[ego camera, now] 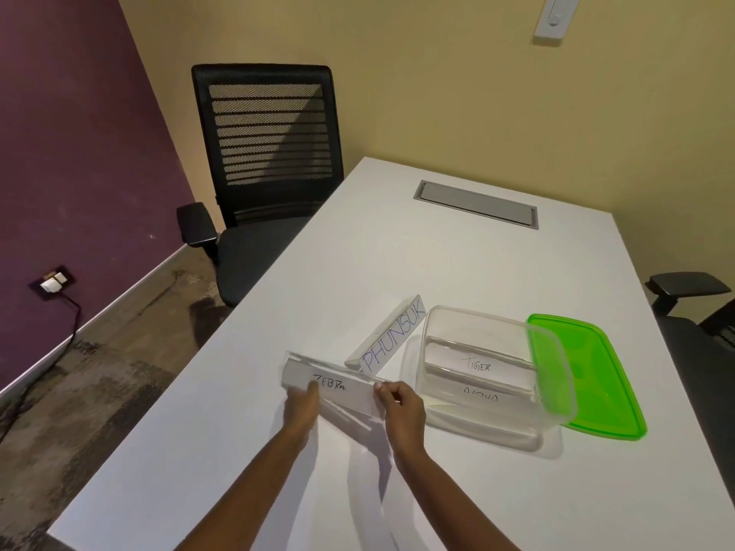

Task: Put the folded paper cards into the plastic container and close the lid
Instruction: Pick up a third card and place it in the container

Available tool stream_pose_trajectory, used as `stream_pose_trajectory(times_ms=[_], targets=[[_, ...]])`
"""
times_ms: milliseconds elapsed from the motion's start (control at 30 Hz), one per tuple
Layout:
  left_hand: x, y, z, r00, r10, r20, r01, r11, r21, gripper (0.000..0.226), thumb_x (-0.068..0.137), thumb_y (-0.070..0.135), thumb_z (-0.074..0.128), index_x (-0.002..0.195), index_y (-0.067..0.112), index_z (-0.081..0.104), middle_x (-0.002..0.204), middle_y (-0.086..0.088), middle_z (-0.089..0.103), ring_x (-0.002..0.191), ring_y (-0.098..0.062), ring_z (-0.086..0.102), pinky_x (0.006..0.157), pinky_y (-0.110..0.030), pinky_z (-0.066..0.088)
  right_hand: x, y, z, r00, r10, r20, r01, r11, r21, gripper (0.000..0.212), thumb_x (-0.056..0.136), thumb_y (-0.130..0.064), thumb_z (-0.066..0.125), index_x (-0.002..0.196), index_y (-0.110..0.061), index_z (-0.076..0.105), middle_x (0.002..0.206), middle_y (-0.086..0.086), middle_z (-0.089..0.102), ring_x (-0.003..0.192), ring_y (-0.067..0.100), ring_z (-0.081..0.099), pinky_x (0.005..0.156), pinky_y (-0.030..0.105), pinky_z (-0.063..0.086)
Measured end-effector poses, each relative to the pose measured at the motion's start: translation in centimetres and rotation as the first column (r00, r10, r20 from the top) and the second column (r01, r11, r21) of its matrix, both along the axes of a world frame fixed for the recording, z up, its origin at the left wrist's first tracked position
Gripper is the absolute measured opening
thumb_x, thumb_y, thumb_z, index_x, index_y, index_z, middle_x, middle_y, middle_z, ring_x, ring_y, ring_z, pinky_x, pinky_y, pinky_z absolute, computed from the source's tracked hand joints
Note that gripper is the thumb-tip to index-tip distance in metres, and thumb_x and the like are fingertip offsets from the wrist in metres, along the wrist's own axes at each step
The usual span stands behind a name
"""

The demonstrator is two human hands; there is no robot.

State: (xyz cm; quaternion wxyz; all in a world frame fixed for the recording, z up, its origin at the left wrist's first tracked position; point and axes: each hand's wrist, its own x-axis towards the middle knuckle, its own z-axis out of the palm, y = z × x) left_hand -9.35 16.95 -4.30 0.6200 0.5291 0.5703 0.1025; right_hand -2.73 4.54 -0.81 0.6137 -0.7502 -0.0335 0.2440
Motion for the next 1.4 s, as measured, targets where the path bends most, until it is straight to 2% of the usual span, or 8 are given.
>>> stream_pose_trajectory(times_ms=[67, 167, 333, 500, 700, 933, 1067, 1400], targets=[[-0.2, 0.9, 0.6, 0.999, 0.045, -0.002, -0.045, 0.999, 0.003, 0.051, 0.097, 0.019, 0.037, 0.135, -0.015, 0.033, 0.113, -0.045, 0.054, 0.098, -0.059, 0.056, 0.065, -0.049, 0.051, 0.9, -0.4, 1.3, 0.996, 0.055, 0.072, -0.055, 0.998, -0.003, 0.016, 0.086, -0.011, 0.063, 0.071, -0.009, 0.061, 0.079, 0.004, 0.064, 0.073, 0.017, 0.054, 0.064, 0.024, 0.039], [-0.4, 1.9, 1.2, 0.993, 0.121, -0.003, -0.120, 0.991, 0.059, 0.048, 0.097, 0.016, 0.037, 0.142, -0.001, 0.031, 0.136, -0.032, 0.048, 0.124, -0.047, 0.049, 0.103, -0.055, 0.042, 2.5, -1.3, 2.9, 0.988, 0.095, 0.121, -0.096, 0.995, 0.004, 0.026, 0.086, -0.010, 0.064, 0.061, -0.017, 0.057, 0.073, 0.003, 0.062, 0.070, 0.016, 0.052, 0.067, 0.026, 0.037], [0.2, 1.7, 2.9, 0.982, 0.106, 0.158, -0.122, 0.988, 0.098, 0.021, 0.093, 0.002, 0.039, 0.101, 0.002, 0.058, 0.100, -0.013, 0.055, 0.078, -0.023, 0.054, 0.064, -0.030, 0.046, 5.4, -3.6, 4.3, 0.978, 0.137, 0.159, -0.135, 0.991, -0.022, 0.035, 0.086, -0.009, 0.063, 0.055, -0.022, 0.056, 0.063, -0.004, 0.058, 0.061, 0.010, 0.048, 0.059, 0.023, 0.036], [1.9, 0.4, 4.4, 0.986, 0.047, 0.159, -0.087, 0.963, 0.256, 0.026, 0.092, 0.005, 0.044, 0.108, 0.001, 0.064, 0.097, -0.010, 0.058, 0.089, -0.025, 0.050, 0.077, -0.030, 0.042, 7.7, -6.0, 5.3, 0.942, 0.135, 0.308, -0.090, 0.984, -0.156, 0.034, 0.088, -0.013, 0.062, 0.056, -0.022, 0.056, 0.055, -0.010, 0.055, 0.053, 0.007, 0.048, 0.046, 0.007, 0.036], [3.9, -1.4, 6.5, 0.976, -0.053, 0.209, -0.029, 0.929, 0.370, 0.024, 0.093, 0.007, 0.047, 0.107, 0.000, 0.064, 0.095, -0.008, 0.062, 0.089, -0.024, 0.054, 0.078, -0.031, 0.043, 9.9, -8.9, 6.0, 0.913, 0.157, 0.376, -0.042, 0.954, -0.297, 0.021, 0.091, -0.015, 0.056, 0.088, -0.001, 0.072, 0.078, 0.008, 0.066, 0.074, 0.018, 0.055, 0.063, 0.024, 0.034], [7.7, -4.0, 9.8, 0.963, -0.207, 0.173, 0.080, 0.832, 0.549, 0.017, 0.093, 0.009, 0.051, 0.101, 0.001, 0.063, 0.088, -0.008, 0.063, 0.082, -0.023, 0.055, 0.072, -0.027, 0.041, 12.8, -11.9, 6.7, 0.930, 0.131, 0.342, 0.022, 0.912, -0.409, 0.032, 0.089, -0.012, 0.055, 0.068, 0.012, 0.061, 0.066, 0.027, 0.055, 0.067, 0.026, 0.053, 0.067, 0.037, 0.049], [10.4, -5.5, 10.9, 0.944, -0.316, 0.096, 0.190, 0.757, 0.626, 0.014, 0.091, 0.008, 0.053, 0.095, 0.003, 0.065, 0.091, -0.007, 0.061, 0.081, -0.022, 0.054, 0.071, -0.026, 0.041, 15.4, -13.9, 7.0, 0.951, 0.061, 0.302, 0.073, 0.908, -0.413, 0.031, 0.089, -0.011, 0.057, 0.099, 0.018, 0.063, 0.086, 0.030, 0.066, 0.082, 0.038, 0.062, 0.091, 0.055, 0.049], [16.8, -8.5, 9.4, 0.844, -0.523, -0.123, 0.518, 0.732, 0.441, 0.025, 0.090, 0.010, 0.049, 0.105, -0.005, 0.063, 0.111, -0.023, 0.064, 0.105, -0.035, 0.059, 0.088, -0.035, 0.047, 19.9, -16.6, 6.6, 0.966, -0.034, 0.257, 0.153, 0.875, -0.460, 0.037, 0.090, -0.011, 0.057, 0.118, 0.012, 0.058, 0.124, 0.028, 0.062, 0.117, 0.036, 0.057, 0.097, 0.040, 0.045]])
